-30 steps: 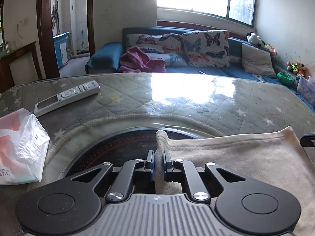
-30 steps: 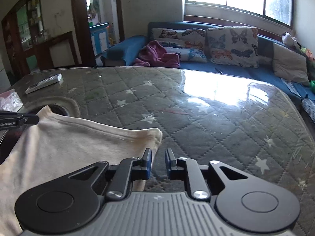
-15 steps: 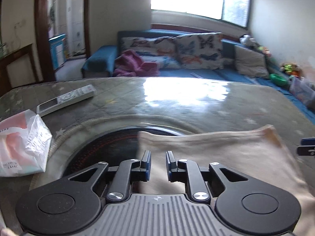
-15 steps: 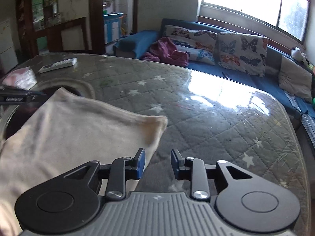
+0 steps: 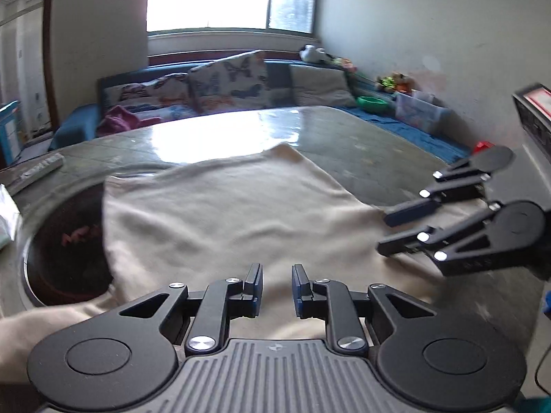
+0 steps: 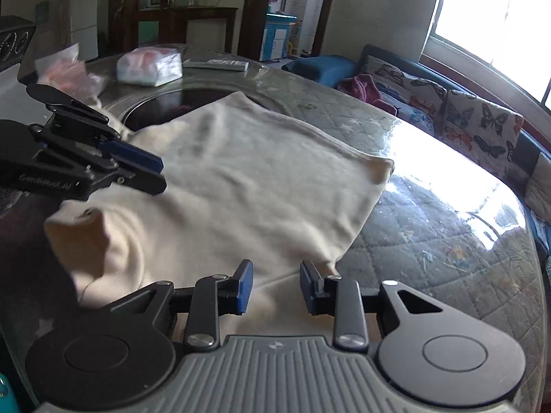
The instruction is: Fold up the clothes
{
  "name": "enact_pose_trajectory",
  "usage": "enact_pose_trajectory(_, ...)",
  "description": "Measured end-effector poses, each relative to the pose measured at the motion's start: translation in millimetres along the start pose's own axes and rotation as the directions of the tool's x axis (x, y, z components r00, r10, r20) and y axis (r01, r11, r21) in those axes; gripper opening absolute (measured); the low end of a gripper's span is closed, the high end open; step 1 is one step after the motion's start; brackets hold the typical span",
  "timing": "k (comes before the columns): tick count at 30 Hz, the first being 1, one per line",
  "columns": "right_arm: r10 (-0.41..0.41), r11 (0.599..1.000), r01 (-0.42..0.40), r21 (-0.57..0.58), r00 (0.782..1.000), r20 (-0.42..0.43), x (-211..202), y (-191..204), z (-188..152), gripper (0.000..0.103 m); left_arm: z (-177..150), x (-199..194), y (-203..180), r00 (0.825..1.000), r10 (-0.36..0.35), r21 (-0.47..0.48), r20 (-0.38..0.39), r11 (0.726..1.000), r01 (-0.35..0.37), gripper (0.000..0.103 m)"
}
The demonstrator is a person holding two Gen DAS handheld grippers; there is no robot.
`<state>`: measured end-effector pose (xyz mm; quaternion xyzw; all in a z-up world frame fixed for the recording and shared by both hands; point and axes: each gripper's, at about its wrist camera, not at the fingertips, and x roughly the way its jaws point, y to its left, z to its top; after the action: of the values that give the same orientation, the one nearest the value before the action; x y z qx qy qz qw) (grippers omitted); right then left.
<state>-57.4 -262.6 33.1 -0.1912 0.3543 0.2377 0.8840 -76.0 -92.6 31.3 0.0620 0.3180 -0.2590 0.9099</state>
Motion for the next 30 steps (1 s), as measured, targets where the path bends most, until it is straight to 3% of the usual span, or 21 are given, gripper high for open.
enact_pose_trajectory(4,-0.031,1.0,0.031,-0.005,0.999,0.018,-17.6,8.4,-11.0,0.032,-14.2,0.5,-11.5,1.0,0.005,0.058,-0.022,0.998,-0.004,0.02)
enact_pose_trajectory(9,-0.134,0.976,0.132,0.173,0.991,0.0,-44.4,-16.9,-40.7,0.032,-8.4,-3.2,-15.9,1.0,-0.01,0.073,-0.003,0.997,0.01,0.02)
enact_pose_trajectory(15,-0.315,0.853,0.324,0.409,0.945,-0.09,-75.7,-69.8,-95.0,0.033,5.6,-0.3,-31.0,0.998,-0.058,0.106,0.029,0.993,0.055,0.02)
enact_pose_trajectory(20,-0.413,0.736,0.424,0.527,0.899,-0.147,-94.4,-103.6,-128.9,0.044,1.6,14.1,-50.5,0.995,-0.101,0.121,-0.002,0.988,0.1,0.02)
enact_pose_trajectory(25,-0.371,0.675,0.376,0.635,0.917,-0.149,-93.0,-124.5,-148.0,0.043,-2.1,19.1,-58.0,0.993,-0.118,0.127,-0.026,0.985,0.121,0.02)
enact_pose_trajectory(30,-0.355,0.668,0.357,0.653,0.924,-0.142,-82.2,-126.8,-150.5,0.032,-6.0,20.7,-59.6,0.992,-0.117,0.125,-0.045,0.985,0.122,0.02)
